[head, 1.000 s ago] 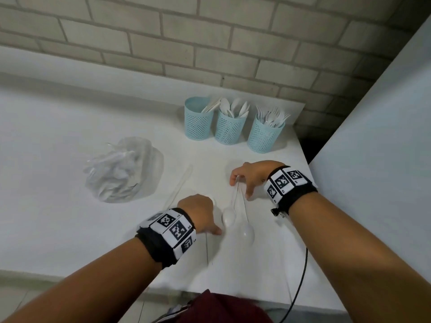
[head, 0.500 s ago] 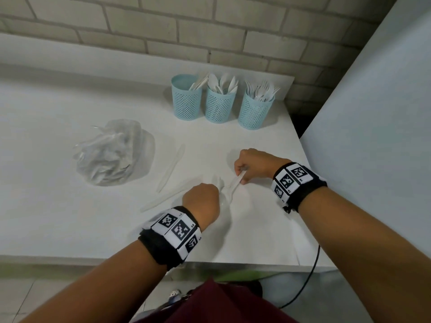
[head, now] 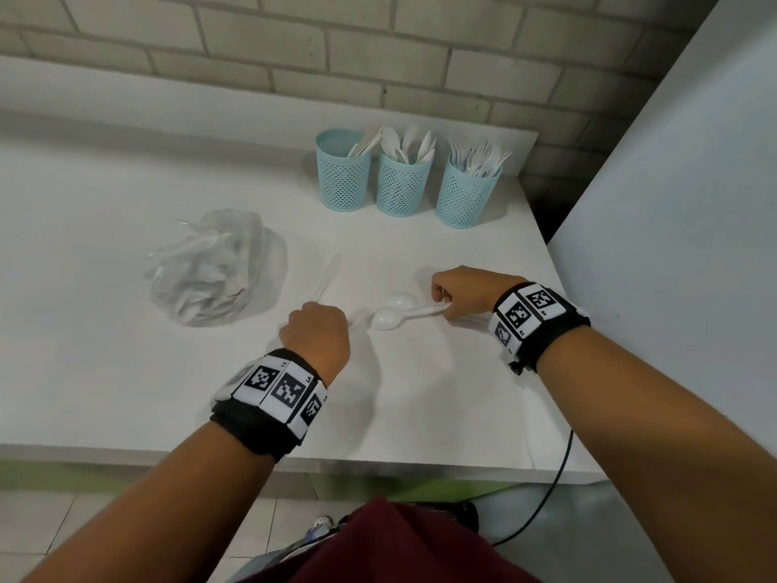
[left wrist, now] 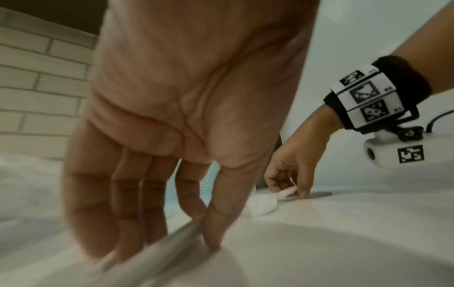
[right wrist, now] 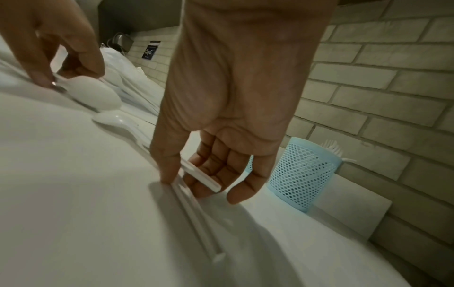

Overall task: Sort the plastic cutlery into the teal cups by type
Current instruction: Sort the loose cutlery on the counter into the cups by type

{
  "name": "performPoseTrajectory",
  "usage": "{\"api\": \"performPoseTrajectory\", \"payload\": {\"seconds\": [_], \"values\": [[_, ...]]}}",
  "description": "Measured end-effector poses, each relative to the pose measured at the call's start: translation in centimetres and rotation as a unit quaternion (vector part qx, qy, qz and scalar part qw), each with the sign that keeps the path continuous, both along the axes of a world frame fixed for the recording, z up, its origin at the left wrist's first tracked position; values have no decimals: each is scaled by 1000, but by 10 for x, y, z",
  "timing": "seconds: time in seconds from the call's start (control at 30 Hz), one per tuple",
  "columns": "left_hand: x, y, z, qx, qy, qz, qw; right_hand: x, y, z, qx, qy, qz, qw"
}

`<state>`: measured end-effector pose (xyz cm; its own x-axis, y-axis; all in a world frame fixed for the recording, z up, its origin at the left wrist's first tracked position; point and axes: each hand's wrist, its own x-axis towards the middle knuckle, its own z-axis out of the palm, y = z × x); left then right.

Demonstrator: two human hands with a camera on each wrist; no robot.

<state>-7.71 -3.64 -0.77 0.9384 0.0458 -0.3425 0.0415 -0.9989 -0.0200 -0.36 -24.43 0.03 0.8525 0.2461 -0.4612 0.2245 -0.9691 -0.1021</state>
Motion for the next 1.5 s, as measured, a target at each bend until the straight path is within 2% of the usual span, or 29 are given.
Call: {"api": "performPoseTrajectory", "payload": {"seconds": [0.13, 0.23, 0.43, 0.57, 0.73, 0.87, 0.97, 1.03, 1.2, 1.5], "values": [[2, 0, -6, -40, -29, -16, 999, 0, 8, -5, 43, -9, -42, 998], [10, 0, -8, -68, -20, -21, 997, 2, 17, -9, 72, -35, -59, 995], [25, -2, -11, -98, 15, -14, 995, 4, 37, -5, 39, -50, -55, 997], [25, -9, -17, -90, -31, 4, 995, 0, 44, -4, 18, -53, -80, 995], [39, -5, -21, -130, -65, 8, 989, 3, 47, -8, 75, -53, -139, 986], [49, 6, -23, -170, -91, 1, 981, 11, 49, -6, 158, -9, -220, 963], [56, 12, -24, -206, -106, 60, 971, 15, 51, -5, 274, 58, -306, 910], [62, 17, -24, -224, -102, 102, 964, 18, 54, -7, 312, 76, -345, 882], [72, 30, -28, -198, -57, 132, 969, 24, 60, -11, 333, 94, -372, 861], [80, 21, -20, -128, -31, 19, 991, 26, 62, -9, 341, 124, -397, 843]]}}
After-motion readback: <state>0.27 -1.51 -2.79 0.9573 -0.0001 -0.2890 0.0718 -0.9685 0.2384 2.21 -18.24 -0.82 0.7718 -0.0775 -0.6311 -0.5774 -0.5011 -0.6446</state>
